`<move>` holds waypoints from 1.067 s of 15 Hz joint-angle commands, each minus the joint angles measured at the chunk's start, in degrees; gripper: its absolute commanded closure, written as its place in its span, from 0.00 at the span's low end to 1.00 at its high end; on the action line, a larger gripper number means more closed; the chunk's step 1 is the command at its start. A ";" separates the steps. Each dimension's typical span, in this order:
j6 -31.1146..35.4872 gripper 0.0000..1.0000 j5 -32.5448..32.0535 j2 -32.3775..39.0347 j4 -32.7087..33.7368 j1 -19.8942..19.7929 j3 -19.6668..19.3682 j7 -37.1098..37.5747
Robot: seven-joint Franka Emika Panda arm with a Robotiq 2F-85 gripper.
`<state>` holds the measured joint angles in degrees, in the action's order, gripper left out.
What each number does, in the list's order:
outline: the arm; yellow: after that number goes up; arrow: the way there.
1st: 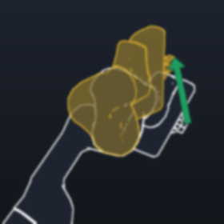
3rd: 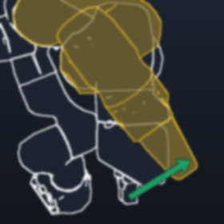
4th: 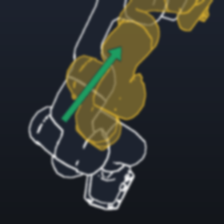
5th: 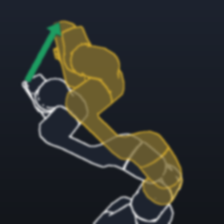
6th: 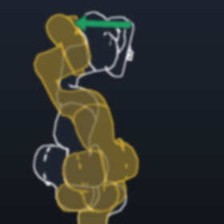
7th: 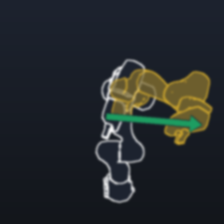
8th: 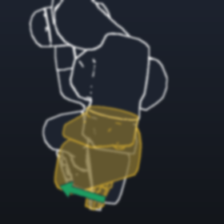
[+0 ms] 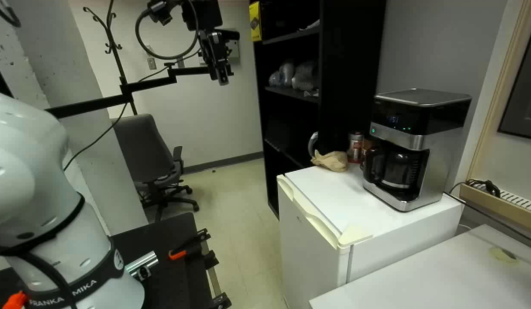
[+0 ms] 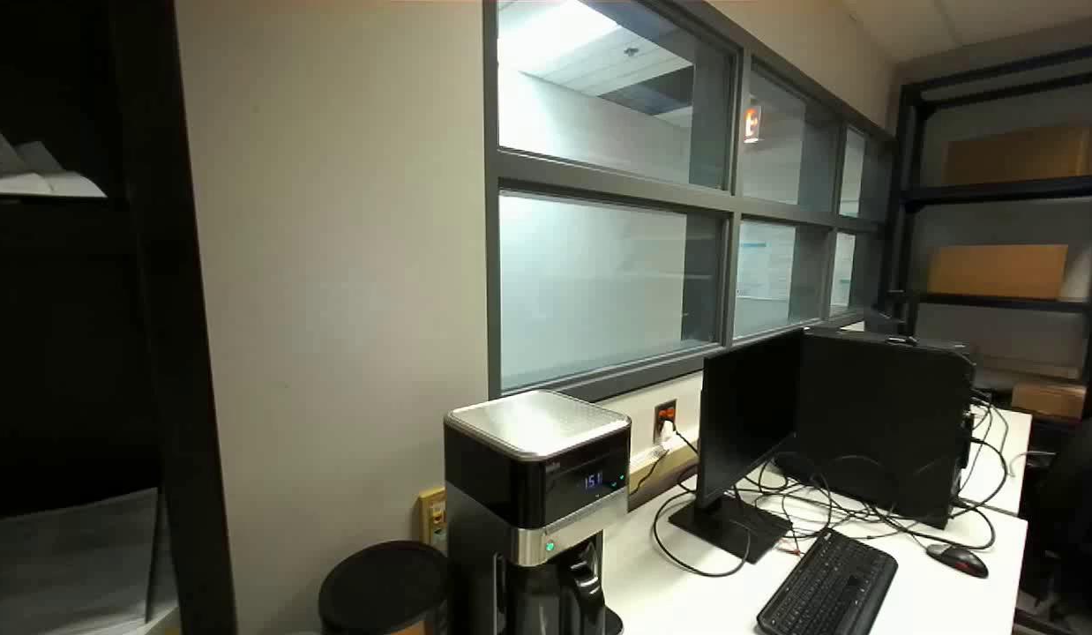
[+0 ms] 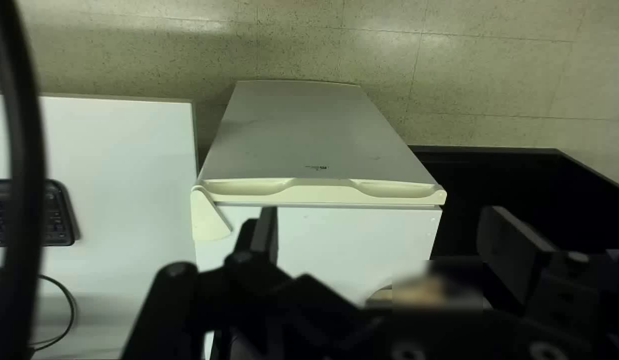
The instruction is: Push down the second button from the right
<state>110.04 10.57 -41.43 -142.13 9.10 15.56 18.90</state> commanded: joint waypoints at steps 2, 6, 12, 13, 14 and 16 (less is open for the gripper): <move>-0.17 0.00 -0.02 0.02 0.17 -0.04 -0.01 -0.02; -0.17 0.00 -0.02 0.02 0.18 -0.04 -0.01 -0.02; 0.12 0.00 -0.31 0.28 0.25 -0.37 0.13 0.30; 0.09 0.00 -0.48 0.99 0.52 -0.63 0.00 0.20; 0.60 0.00 -0.69 1.40 0.54 -1.03 0.00 0.41; 1.54 0.00 -1.33 2.86 0.79 -2.13 -0.19 0.58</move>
<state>110.14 10.25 -40.95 -142.12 8.38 15.54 18.90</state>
